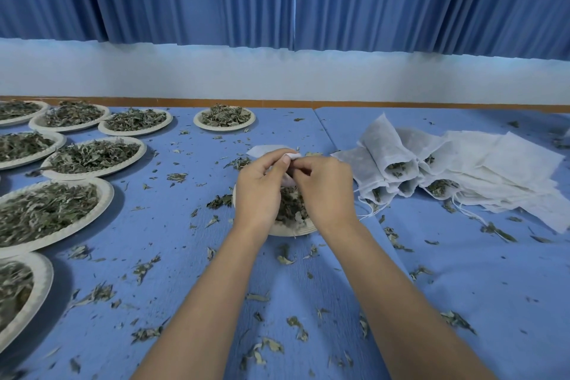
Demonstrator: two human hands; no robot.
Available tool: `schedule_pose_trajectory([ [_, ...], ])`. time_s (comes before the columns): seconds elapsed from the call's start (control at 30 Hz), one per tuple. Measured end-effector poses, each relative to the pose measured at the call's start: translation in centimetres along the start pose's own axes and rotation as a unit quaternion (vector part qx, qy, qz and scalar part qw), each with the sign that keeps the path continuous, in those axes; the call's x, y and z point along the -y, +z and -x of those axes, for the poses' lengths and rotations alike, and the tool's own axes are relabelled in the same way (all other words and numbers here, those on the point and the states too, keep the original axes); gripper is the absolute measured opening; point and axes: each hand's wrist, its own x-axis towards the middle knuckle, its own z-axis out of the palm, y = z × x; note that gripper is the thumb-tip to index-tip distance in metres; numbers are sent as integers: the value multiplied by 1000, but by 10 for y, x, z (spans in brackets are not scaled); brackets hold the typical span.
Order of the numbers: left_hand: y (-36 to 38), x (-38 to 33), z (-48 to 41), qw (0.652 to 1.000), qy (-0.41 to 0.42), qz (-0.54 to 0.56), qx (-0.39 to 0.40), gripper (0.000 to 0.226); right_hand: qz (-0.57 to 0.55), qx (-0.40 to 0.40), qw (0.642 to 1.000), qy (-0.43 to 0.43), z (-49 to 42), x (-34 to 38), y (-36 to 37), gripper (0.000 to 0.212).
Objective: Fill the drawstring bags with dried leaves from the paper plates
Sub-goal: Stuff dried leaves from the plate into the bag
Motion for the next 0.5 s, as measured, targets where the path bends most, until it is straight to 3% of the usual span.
schedule_pose_trajectory([
  [0.1,-5,-1,-1,1000,-19,17,-14,22,18,110,994,-19,-3,9,-6,30],
  [0.23,-10,-2,-2,999,-34,28,-15,19,-55,245,967,49,-6,17,-8,25],
  [0.37,-4,-2,-2,1000,-24,6,17,20,-79,242,963,90,-3,15,-8,35],
  [0.5,-7,0,-7,999,16,-27,-19,25,-150,229,958,80,-4,11,-11,24],
])
